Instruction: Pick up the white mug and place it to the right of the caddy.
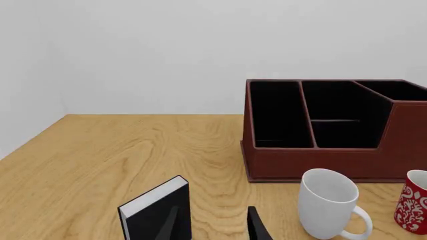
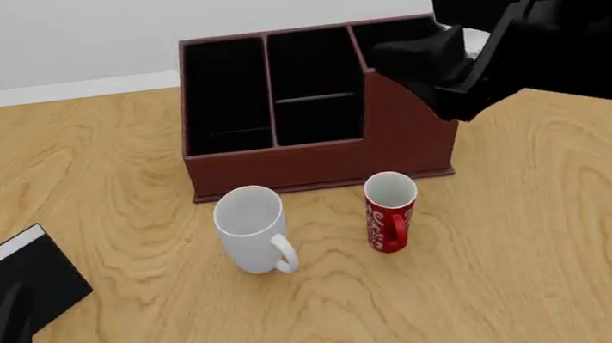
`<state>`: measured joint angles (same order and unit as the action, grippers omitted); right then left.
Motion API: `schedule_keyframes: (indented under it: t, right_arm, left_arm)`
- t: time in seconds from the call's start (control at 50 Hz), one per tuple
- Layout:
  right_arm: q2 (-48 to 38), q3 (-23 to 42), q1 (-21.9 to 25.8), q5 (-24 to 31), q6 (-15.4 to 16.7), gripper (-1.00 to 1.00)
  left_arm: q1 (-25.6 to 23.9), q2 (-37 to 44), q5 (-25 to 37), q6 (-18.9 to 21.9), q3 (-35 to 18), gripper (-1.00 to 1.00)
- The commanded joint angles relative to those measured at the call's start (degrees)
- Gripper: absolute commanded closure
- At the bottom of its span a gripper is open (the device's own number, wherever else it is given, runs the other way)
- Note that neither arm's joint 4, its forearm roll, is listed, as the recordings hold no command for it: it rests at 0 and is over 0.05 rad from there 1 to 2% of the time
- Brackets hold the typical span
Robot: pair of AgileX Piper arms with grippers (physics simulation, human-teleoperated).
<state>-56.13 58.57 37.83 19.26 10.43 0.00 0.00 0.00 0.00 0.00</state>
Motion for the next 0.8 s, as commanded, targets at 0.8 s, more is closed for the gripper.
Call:
schedule_keyframes:
  t: [0.8]
  right_arm:
    - [-27.39, 0.00, 11.62, -6.40, -11.39, -1.00]
  left_arm:
    - [0.00, 0.00, 0.00, 0.00, 0.00, -1.00]
